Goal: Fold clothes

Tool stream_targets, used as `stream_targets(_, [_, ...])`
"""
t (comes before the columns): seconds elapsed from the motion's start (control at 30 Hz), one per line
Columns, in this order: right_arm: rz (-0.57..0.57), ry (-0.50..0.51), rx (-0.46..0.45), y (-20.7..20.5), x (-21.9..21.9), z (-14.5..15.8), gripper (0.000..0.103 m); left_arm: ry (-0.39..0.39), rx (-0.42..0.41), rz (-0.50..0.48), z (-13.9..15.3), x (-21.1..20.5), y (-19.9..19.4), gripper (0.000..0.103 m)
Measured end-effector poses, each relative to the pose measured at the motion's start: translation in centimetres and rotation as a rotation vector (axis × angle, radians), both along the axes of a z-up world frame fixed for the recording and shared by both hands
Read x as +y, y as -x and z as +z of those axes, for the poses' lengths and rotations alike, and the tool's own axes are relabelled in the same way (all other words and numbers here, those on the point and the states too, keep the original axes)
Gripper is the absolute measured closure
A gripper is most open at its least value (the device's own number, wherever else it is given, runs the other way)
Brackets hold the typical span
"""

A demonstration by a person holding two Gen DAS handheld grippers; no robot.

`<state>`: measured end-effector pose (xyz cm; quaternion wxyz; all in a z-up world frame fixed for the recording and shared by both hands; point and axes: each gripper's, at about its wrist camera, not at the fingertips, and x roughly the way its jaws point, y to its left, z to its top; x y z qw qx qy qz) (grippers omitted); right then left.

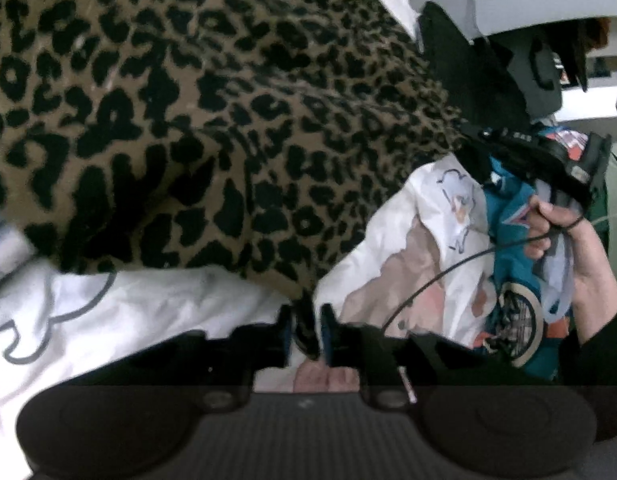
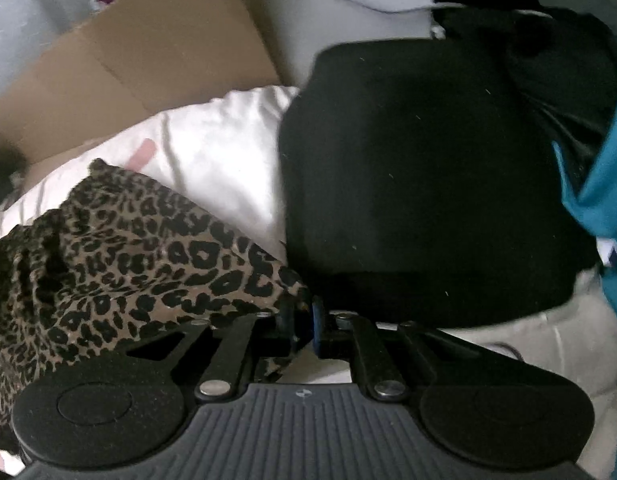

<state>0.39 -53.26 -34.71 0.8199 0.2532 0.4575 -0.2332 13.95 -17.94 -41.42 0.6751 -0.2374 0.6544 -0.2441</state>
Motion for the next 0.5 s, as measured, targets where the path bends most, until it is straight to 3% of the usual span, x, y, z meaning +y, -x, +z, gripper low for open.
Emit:
stream_targets(0.2, [0.000, -0.019, -0.033, 1.1, 1.3, 1.1, 0.092, -0.002, -0.057, -0.002, 2.6, 2.2, 0.3, 0.081])
stream_targets(0.5, [0.087, -0.071, -0.075, -0.5, 4.9, 1.9, 0.092, -0.060, -0.156, 0.099, 6.0, 7.5, -0.6, 0.076])
